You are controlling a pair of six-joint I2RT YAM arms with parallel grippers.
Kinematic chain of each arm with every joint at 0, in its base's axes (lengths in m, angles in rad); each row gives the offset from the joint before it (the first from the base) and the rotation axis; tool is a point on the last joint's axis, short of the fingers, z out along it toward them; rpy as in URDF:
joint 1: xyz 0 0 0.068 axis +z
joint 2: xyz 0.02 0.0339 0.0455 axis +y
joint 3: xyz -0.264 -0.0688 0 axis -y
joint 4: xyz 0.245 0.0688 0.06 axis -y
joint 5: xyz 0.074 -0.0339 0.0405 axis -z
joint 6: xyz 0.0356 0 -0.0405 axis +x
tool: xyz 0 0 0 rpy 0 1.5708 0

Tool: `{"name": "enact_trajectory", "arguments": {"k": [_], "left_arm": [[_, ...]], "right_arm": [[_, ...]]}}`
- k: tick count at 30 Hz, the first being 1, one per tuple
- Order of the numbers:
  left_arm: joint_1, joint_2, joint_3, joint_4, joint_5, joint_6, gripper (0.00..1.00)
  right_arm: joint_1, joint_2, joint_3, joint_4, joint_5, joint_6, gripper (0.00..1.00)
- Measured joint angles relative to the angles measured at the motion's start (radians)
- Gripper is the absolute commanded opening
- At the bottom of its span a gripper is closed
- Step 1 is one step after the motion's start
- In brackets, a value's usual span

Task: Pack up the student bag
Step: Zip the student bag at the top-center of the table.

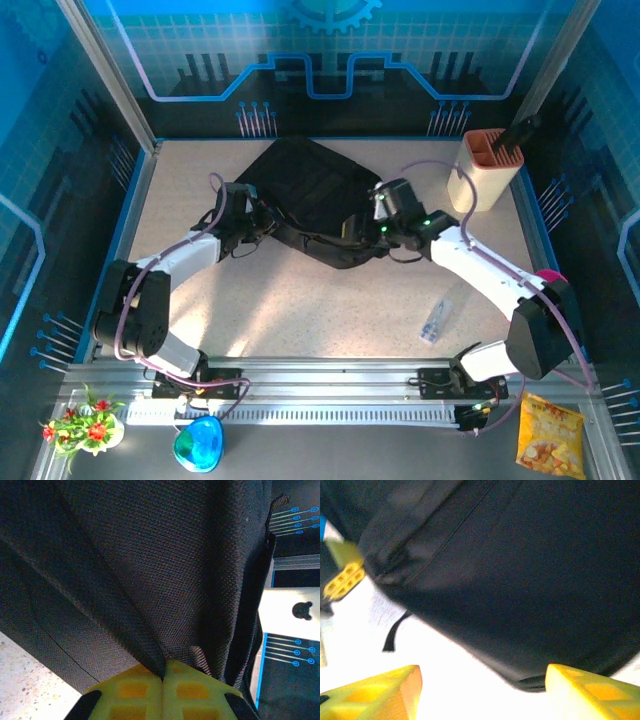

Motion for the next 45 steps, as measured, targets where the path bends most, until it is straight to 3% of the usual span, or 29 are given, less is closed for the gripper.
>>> {"name": "enact_trajectory", "arguments": {"k": [3, 9, 24, 37, 45], "left_arm": [[-0.001, -0.011, -0.009, 0.002, -0.002, 0.000, 0.00], [-0.001, -0.017, -0.019, 0.008, 0.002, 0.004, 0.00], [-0.001, -0.015, -0.032, 0.053, 0.040, 0.004, 0.00], [-0.001, -0.015, -0.032, 0.053, 0.041, 0.003, 0.00], [-0.001, -0.013, -0.032, 0.053, 0.043, 0.003, 0.00]], "right_arm": [[0.095, 0.018, -0.010, 0.027, 0.016, 0.082, 0.63], [0.194, 0.130, 0.035, 0.072, 0.080, 0.194, 0.60], [0.244, 0.351, 0.226, 0.081, 0.153, 0.291, 0.54], [0.256, 0.389, 0.267, 0.061, 0.214, 0.276, 0.26], [0.256, 0.388, 0.262, 0.048, 0.233, 0.274, 0.00]]}}
